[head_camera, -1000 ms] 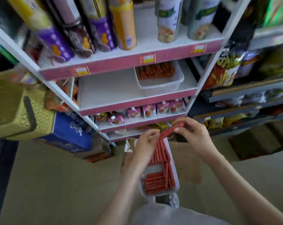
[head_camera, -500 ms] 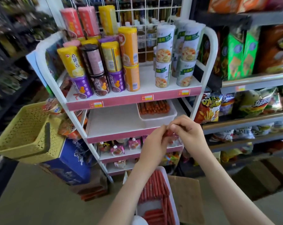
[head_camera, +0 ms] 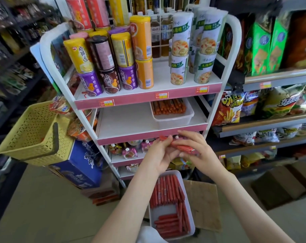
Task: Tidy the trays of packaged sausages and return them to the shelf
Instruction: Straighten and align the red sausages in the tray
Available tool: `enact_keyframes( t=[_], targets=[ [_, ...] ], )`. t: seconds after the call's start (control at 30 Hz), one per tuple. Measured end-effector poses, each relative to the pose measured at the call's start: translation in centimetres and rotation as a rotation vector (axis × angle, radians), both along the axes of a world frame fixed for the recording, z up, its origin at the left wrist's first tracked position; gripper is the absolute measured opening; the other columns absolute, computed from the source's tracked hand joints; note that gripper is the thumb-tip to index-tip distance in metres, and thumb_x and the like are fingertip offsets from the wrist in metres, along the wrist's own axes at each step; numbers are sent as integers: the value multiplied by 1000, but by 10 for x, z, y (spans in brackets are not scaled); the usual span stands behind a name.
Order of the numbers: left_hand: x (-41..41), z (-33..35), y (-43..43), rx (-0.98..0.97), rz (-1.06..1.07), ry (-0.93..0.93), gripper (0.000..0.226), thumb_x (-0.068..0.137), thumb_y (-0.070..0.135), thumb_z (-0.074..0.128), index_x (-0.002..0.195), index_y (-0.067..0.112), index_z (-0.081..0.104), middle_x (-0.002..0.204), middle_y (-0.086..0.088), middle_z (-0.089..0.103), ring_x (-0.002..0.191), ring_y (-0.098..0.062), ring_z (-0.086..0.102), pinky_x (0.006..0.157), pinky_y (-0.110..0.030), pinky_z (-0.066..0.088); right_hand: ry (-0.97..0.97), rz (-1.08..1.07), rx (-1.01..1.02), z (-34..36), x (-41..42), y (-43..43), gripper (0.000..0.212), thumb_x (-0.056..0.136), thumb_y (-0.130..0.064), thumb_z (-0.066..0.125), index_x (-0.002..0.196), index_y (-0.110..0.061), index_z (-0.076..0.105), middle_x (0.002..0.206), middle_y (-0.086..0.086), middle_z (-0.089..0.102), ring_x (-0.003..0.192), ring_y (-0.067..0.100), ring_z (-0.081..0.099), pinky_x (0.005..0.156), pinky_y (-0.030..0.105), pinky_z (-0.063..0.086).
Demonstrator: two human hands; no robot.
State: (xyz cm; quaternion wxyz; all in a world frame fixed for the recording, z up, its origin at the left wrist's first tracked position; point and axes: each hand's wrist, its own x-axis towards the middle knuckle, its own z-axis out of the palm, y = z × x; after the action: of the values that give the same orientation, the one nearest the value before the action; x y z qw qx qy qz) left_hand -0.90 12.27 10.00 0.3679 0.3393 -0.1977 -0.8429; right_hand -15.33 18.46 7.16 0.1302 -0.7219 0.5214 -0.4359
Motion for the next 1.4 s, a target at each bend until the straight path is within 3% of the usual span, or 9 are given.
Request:
enact_keyframes(
  t=[0.07, 0.2, 0.3, 0.47, 0.83, 1.0, 1.13, 1.27, 1.4],
  targets=[
    [-1, -1, 6, -19, -89, -151, 30, 94, 17, 56, 117, -2, 57, 102, -18, 67, 83, -24, 70, 65, -30, 58, -33, 13, 5, -1, 4, 2, 24, 88, -25, 64, 112, -26, 63, 129, -22, 52, 129, 4, 42, 108, 19, 31],
    [1, -7, 18, -491, -131, -903, 55, 95, 46, 47, 143, 21, 34, 139, 0, 48, 122, -15, 51, 97, -29, 41, -166, -36, 200, -5, 9, 9, 31, 92, -6, 59, 107, -34, 59, 112, -22, 62, 112, 2, 57, 95, 30, 49],
    [9, -11, 36, -945, 176, -760, 26, 99, 35, 44, 122, 29, 55, 121, 15, 55, 115, 2, 49, 97, -21, 40, -194, -95, 237, -7, 11, 10, 20, 94, -11, 57, 107, -27, 58, 105, -13, 63, 99, 6, 61, 86, 35, 53],
    [8, -23, 43, -1396, 210, -821, 25, 90, 25, 59, 112, 13, 63, 108, 2, 60, 106, -2, 54, 93, -15, 42, -167, -102, 127, -4, 22, 9, 39, 87, -2, 49, 98, -40, 49, 92, -22, 54, 90, -5, 53, 75, 8, 40],
    [15, -23, 45, -1297, 325, -808, 21, 88, 28, 62, 105, 17, 62, 102, 5, 62, 101, -2, 57, 89, -15, 44, -357, -138, 210, -5, 30, 5, 33, 85, 6, 62, 96, -26, 62, 95, -4, 62, 91, 3, 60, 77, 13, 48],
    [20, -30, 39, -1130, -5, -778, 36, 86, 24, 69, 116, 37, 54, 117, 19, 56, 113, 2, 52, 95, -14, 42, -1271, -83, 551, -6, 29, -1, 19, 97, -10, 48, 105, -2, 63, 96, 15, 69, 88, 25, 68, 80, 37, 57],
    [24, -48, 39, -1134, -36, -825, 39, 86, 22, 68, 122, 31, 55, 120, 15, 57, 112, 1, 54, 95, -15, 44, -1791, -183, 680, -17, 22, -8, 20, 99, -13, 45, 101, 0, 60, 93, 16, 68, 83, 24, 72, 70, 35, 60],
    [19, -62, 37, -1199, 11, -855, 32, 88, 22, 64, 120, 19, 60, 117, 2, 63, 108, -6, 60, 88, -13, 48, -1921, -228, 751, -28, 21, -12, 18, 97, -12, 48, 96, -1, 61, 80, 13, 70, 76, 22, 72, 63, 33, 60],
    [17, -78, 35, -1201, 44, -960, 33, 88, 31, 60, 116, 13, 64, 108, 10, 61, 96, -1, 59, 83, -8, 45, -1900, -237, 784, -45, 20, -17, 20, 99, -14, 46, 96, -2, 62, 81, 11, 72, 75, 20, 72, 63, 31, 59]
  ],
)
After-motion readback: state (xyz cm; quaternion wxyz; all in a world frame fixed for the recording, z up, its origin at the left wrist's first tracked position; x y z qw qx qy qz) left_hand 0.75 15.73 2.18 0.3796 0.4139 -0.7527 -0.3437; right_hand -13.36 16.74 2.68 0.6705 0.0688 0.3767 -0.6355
